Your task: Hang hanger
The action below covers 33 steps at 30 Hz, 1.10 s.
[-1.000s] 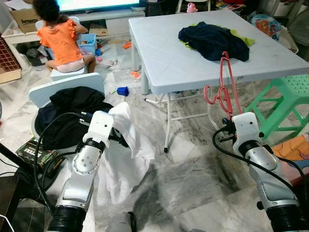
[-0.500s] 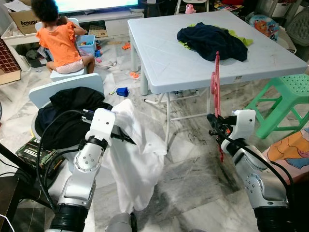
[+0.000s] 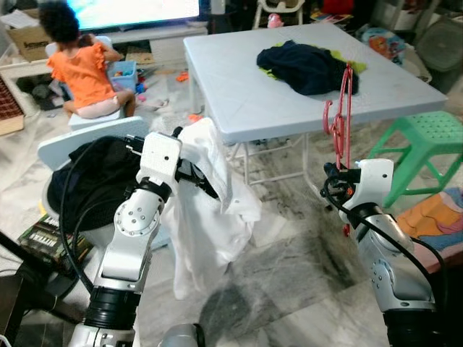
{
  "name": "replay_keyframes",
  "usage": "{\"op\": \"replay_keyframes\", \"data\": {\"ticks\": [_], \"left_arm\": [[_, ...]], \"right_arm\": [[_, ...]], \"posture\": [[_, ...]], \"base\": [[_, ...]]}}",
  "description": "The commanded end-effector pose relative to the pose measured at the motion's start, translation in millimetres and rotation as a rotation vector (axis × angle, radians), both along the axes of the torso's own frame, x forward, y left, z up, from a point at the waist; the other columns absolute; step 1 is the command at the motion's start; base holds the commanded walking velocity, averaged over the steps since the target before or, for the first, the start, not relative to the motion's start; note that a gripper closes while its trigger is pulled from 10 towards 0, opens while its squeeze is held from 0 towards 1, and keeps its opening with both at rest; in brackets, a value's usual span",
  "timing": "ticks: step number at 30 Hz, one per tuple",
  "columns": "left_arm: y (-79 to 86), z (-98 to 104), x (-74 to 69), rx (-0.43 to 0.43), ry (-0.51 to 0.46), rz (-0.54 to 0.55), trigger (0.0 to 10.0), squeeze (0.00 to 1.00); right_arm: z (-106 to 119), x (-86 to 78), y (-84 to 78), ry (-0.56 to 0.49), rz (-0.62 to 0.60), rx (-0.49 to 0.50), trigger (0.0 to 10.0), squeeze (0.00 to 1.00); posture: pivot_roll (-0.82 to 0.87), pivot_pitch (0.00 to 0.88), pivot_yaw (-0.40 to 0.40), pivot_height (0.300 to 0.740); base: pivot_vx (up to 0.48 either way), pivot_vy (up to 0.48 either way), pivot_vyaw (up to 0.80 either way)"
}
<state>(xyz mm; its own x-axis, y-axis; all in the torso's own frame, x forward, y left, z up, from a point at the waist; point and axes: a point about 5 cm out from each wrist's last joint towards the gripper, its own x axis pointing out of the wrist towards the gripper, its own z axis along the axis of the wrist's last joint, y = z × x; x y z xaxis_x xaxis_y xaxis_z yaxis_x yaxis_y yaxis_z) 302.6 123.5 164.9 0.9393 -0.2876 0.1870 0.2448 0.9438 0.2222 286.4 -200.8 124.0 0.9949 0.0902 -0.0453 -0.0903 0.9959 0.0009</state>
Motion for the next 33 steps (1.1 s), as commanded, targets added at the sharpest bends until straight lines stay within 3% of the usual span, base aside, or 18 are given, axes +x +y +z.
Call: {"op": "replay_keyframes", "data": {"ticks": [1,16,23,33], "left_arm": [[-4.2,18,1.4,-0.011,-0.063,-0.025,10.0,0.0],[-9.1,18,1.0,-0.018,-0.051,-0.046,10.0,0.0],[-4.9,12,0.4,-0.016,-0.029,-0.026,10.0,0.0],[-5.4,6,0.2,-0.073,0.009,-0.016,10.0,0.0]], "right_arm": [[2,1.5,-3.4,-0.013,-0.023,-0.004,10.0,0.0],[-1,1.3,-1.6,-0.014,-0.037,-0.016,10.0,0.0],[-3,0.7,1.3,-0.015,-0.031,-0.022,10.0,0.0],[-4,1.6,2.5,-0.012,-0.024,-0.025,10.0,0.0]], "posture": [[-0.02,0.0,0.048,0.74],[-0.02,0.0,0.046,0.74],[-0.02,0.0,0.052,0.74],[-0.02,0.0,0.052,0.74]], "base": [[0.371,0.0,0.0],[0.48,0.0,0.0],[0.48,0.0,-0.51],[0.432,-0.079,0.0]]}}
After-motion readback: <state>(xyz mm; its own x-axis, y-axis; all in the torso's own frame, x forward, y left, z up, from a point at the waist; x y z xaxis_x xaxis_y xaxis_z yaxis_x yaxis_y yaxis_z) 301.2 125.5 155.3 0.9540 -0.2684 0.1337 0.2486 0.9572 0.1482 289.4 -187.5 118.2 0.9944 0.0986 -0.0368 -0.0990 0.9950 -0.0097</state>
